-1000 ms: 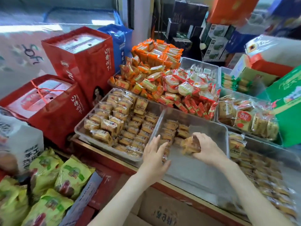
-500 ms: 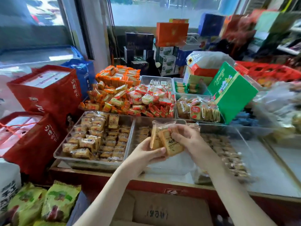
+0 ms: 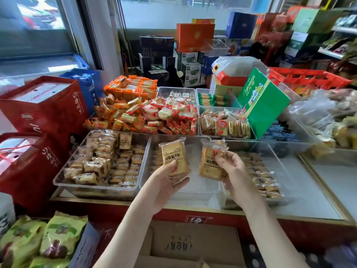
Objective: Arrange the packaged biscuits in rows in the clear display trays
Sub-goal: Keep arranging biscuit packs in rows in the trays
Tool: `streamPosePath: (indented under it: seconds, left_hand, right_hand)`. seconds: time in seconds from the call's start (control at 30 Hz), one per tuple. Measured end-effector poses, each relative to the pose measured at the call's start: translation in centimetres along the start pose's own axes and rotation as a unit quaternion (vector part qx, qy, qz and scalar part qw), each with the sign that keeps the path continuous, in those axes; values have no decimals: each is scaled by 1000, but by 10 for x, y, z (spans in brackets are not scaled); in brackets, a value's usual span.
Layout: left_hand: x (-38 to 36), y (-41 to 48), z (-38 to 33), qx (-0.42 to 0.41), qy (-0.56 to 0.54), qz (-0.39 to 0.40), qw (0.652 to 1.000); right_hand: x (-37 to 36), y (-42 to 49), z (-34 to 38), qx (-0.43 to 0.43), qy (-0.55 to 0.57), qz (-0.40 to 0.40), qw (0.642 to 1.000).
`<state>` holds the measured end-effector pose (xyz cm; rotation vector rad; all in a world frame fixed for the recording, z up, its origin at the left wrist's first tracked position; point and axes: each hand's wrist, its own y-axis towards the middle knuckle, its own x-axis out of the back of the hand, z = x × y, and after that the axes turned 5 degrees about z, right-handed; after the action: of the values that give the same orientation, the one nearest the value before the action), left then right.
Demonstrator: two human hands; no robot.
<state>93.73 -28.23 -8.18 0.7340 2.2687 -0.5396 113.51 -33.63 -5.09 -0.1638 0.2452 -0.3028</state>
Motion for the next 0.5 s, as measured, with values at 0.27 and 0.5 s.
streamPosePath:
  seconds: [0.27, 0.5]
  left_hand:
    - [-21, 8, 8, -70, 114, -12, 991]
    - [-36, 6, 8, -62, 176, -42, 982]
  right_hand:
    - [6, -11, 5, 20, 59, 118, 991]
    - [23, -17, -4, -2, 1, 180, 984]
